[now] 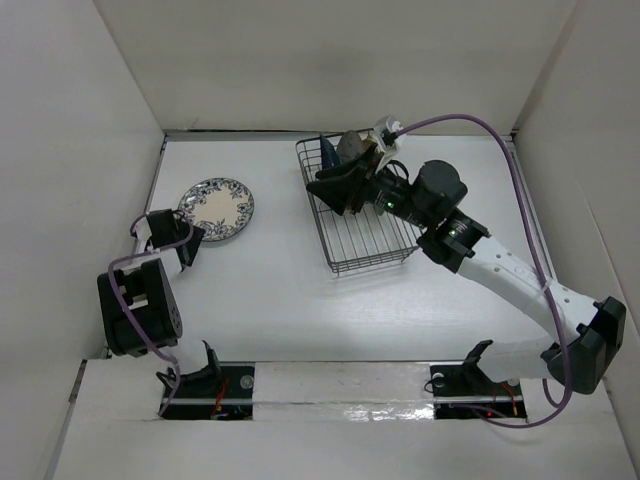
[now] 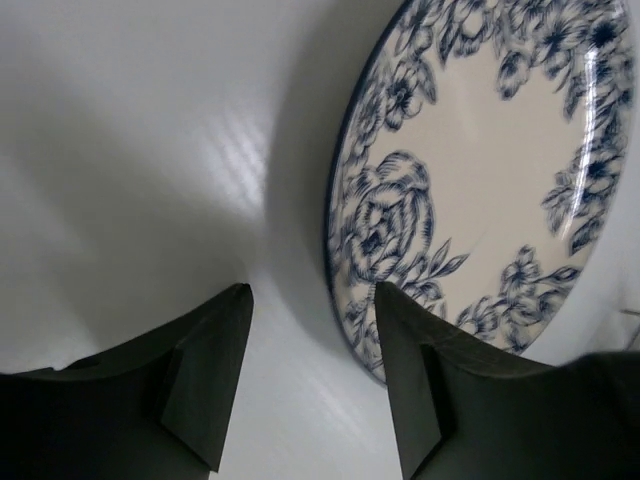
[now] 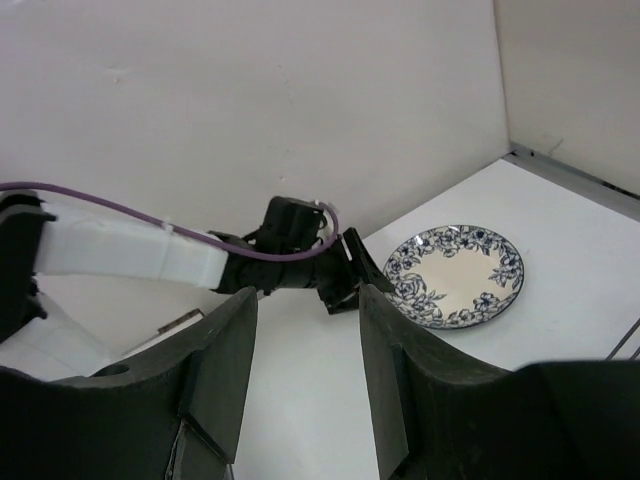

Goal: Load the plates into the dish rack

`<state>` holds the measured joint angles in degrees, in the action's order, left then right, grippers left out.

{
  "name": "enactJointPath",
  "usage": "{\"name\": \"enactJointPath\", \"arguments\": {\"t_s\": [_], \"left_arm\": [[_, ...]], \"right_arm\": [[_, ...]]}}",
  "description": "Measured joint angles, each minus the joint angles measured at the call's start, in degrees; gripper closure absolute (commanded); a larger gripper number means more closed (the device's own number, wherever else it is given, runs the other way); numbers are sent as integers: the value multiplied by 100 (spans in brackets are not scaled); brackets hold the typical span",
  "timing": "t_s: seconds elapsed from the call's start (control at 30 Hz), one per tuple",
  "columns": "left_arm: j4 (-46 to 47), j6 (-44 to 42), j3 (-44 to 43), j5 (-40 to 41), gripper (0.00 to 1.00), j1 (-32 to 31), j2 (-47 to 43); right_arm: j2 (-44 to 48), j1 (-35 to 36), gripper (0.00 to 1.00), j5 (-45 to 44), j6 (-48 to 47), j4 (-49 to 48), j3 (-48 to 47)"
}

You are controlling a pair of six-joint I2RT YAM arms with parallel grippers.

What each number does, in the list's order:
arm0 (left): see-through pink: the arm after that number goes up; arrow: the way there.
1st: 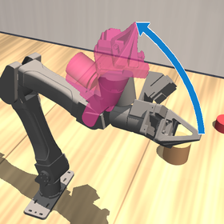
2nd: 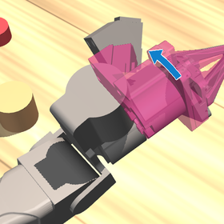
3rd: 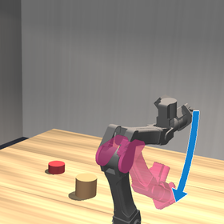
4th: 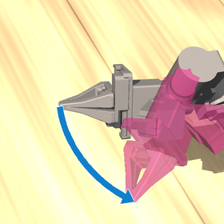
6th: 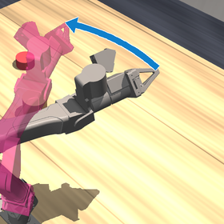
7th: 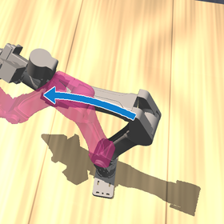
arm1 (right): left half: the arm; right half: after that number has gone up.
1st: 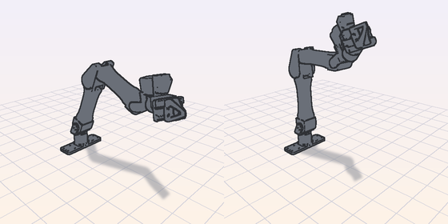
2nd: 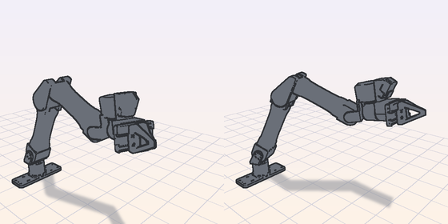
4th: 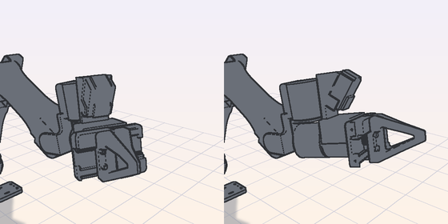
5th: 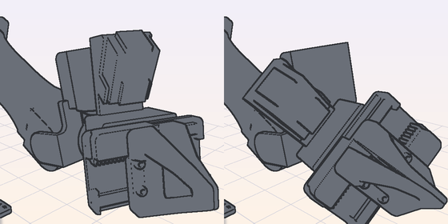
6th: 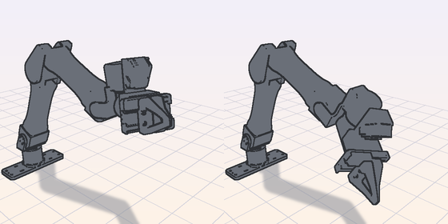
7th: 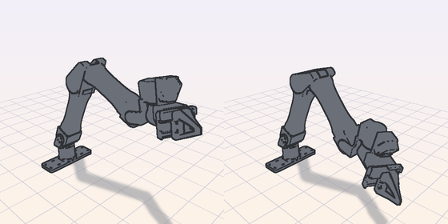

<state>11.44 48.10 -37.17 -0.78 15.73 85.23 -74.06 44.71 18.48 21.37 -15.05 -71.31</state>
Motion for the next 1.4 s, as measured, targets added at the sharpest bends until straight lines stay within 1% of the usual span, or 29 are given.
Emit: {"name": "enactJointPath", "arguments": {"t_s": [0.13, 0.23, 0.27, 0.3, 0.43, 0.5, 0.57, 0.67, 0.8, 0.83, 0.87, 0.97, 1.07, 1.13, 1.33, 1.4], "left_arm": [[501, 164, -24, -249, 49, 140, 398], [909, 284, -61, -459, 55, 177, 647], [1010, 319, -83, -525, 60, 175, 721], [1104, 352, -96, -595, 63, 175, 778], [1198, 483, -166, -702, 70, 177, 973], [1222, 535, -168, -719, 81, 177, 1003], [1261, 627, -168, -761, 100, 177, 1069], [1705, 846, -11, -894, 100, 177, 1102], [2422, 1099, 621, -951, 100, 192, 953], [2546, 1141, 833, -953, 100, 199, 811], [2629, 1169, 1047, -944, 100, 203, 605], [2684, 1189, 1532, -914, 100, 210, -170], [2747, 1163, 1886, -863, 100, 208, -883], [2802, 1176, 2122, -859, 100, 208, -1176], [3034, 1270, 2555, -988, 100, 208, -1547], [3034, 1287, 2625, -1040, 100, 208, -1674]], "right_arm": [[35, 0, 49, 57, 98, -92, 13], [33, 0, 49, 61, 118, -92, 13], [35, 0, 49, 61, 118, -92, 13], [35, 0, 49, 59, 118, -92, 13], [42, 0, 49, -9, 155, -129, 48], [61, 0, 49, -57, 179, -166, 105], [63, 0, 49, -87, 203, -197, 133], [68, 0, 49, -109, 229, -210, 170], [68, 2, 48, -146, 249, -216, 175], [63, 4, 45, -151, 249, -214, 175], [50, 4, 40, -151, 258, -219, 175], [-94, 7, 36, -149, 271, -260, 157], [-463, 42, 33, -118, 271, -264, 22], [-798, 63, 32, -42, 291, -254, -109], [-1919, 103, 31, 129, 380, -177, -520], [-2271, 125, 28, 136, 396, -114, -682]]}}
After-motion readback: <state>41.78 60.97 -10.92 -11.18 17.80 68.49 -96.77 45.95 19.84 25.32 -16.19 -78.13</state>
